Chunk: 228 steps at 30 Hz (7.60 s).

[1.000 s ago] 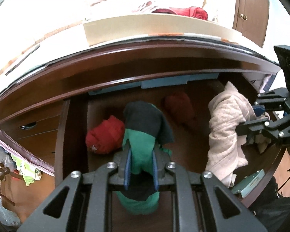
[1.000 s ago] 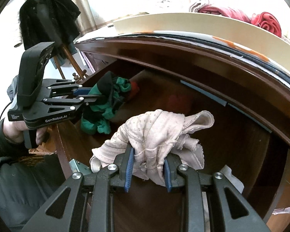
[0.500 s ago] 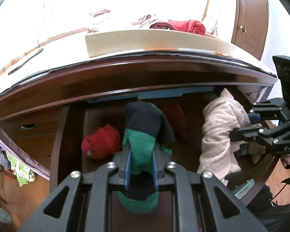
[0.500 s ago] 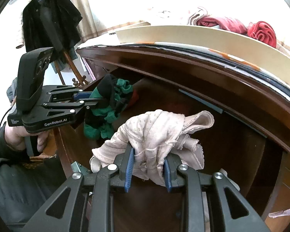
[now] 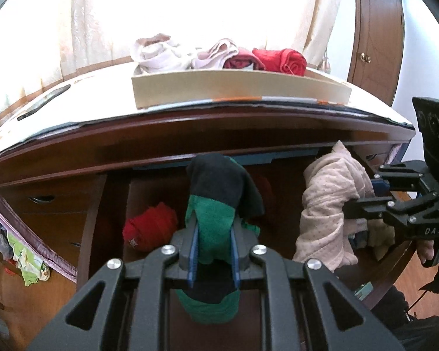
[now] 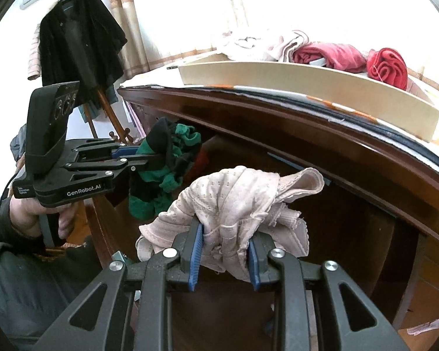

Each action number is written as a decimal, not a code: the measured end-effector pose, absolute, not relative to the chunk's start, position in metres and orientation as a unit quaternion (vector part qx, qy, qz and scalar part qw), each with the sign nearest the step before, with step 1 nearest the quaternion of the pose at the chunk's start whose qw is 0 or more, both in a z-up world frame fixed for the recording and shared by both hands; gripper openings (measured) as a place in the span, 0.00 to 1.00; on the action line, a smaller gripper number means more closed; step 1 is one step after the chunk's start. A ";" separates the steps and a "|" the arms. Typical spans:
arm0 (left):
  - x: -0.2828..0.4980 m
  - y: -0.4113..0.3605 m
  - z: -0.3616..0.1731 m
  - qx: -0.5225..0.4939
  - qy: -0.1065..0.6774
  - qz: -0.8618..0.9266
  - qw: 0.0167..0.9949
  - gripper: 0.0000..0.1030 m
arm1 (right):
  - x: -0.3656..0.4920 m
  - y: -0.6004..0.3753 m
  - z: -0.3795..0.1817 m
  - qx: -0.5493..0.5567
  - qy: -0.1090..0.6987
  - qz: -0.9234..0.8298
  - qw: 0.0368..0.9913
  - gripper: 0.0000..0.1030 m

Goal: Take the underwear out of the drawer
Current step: 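Lift both held garments out of the drawer up toward the tray, then carry both garments over the tray and lower them onto it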

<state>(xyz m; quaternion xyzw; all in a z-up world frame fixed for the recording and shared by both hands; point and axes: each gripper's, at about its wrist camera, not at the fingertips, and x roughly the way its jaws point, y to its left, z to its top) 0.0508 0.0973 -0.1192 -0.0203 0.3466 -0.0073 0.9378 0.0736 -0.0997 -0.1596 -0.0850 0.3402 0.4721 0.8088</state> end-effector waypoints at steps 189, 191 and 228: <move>0.223 0.016 -0.008 0.149 0.334 -0.110 0.924 0.17 | 0.189 -0.148 -0.075 0.027 0.286 0.314 0.905 0.31; 0.225 0.012 -0.009 0.155 0.340 -0.113 0.921 0.17 | 0.190 -0.149 -0.078 0.027 0.289 0.315 0.904 0.31; 0.239 0.014 -0.026 0.146 0.364 -0.121 0.912 0.21 | 0.194 -0.150 -0.087 0.021 0.319 0.316 0.893 0.32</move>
